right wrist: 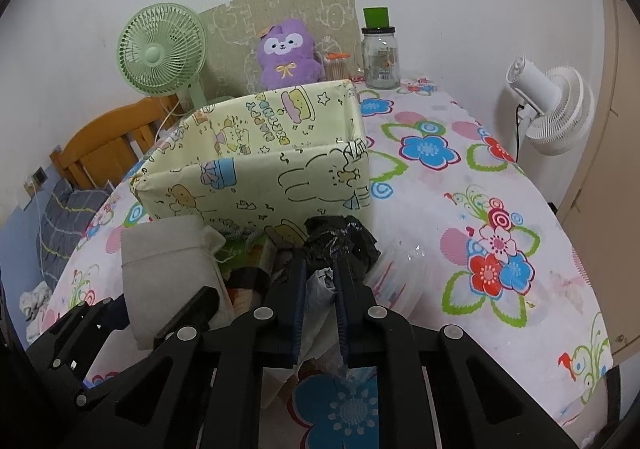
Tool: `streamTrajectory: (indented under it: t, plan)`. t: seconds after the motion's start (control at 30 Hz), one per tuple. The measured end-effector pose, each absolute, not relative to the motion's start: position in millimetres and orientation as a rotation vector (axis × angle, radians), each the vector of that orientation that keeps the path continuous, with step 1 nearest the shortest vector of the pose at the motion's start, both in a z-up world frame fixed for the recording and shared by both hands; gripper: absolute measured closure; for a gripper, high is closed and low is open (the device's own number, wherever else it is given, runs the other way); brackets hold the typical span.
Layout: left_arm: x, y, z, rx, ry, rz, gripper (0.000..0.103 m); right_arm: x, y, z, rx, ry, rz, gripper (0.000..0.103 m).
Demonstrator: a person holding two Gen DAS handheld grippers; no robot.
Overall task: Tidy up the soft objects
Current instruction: 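Move the left tool to the white folded cloth while the right tool reaches the white cloth beside it, then close the left tool on the white cloth while the right tool grips the other white cloth, lifting both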
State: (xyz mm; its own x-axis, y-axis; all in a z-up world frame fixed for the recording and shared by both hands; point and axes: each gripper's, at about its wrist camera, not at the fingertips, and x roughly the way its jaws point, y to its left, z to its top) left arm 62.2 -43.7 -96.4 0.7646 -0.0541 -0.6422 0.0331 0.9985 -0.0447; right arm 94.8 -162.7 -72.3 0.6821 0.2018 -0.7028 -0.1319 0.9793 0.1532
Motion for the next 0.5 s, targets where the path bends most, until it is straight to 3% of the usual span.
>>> streamTrajectory:
  t: [0.2, 0.5]
  plan:
    - [62, -42, -89, -0.052, 0.69, -0.058, 0.078, 96, -162, -67, 0.091, 0.793, 0.188, 0.086]
    - [62, -47, -77, -0.048, 0.682, -0.074, 0.09, 98, -162, -52, 0.087, 0.764, 0.183, 0.086]
